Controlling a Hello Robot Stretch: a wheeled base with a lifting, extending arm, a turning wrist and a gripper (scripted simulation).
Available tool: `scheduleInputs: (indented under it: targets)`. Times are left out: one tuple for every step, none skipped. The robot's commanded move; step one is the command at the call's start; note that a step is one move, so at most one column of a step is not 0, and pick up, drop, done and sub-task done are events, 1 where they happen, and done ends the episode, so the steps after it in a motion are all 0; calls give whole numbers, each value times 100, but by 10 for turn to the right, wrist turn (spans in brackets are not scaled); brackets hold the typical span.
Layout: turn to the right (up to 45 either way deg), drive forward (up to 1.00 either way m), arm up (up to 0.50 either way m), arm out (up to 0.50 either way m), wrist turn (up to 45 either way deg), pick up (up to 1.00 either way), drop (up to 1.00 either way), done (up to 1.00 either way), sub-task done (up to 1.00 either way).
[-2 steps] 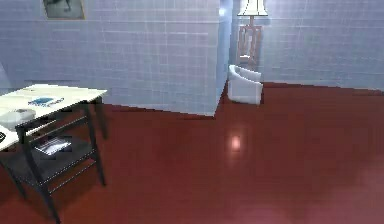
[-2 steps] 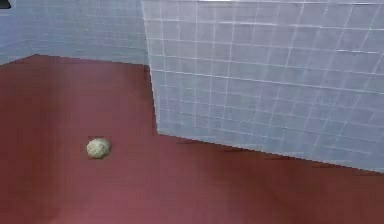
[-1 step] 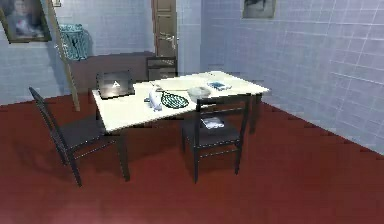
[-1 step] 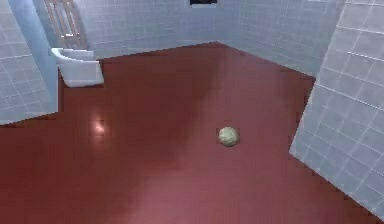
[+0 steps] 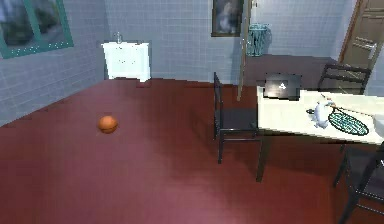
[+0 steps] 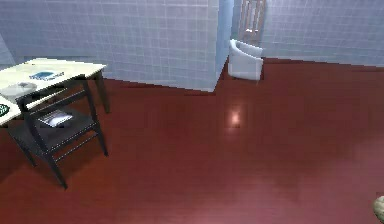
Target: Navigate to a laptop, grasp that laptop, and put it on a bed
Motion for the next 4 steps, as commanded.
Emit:
scheduleInputs:
  targets:
    - [-60, 0, 0, 0, 0, 0, 0, 0, 0]
    - [0, 100, 0, 0, 0, 0, 0, 0, 0]
    - [-60, 0, 0, 0, 0, 0, 0, 0, 0]
    - [0, 45, 0, 0, 0, 0, 0, 0, 0]
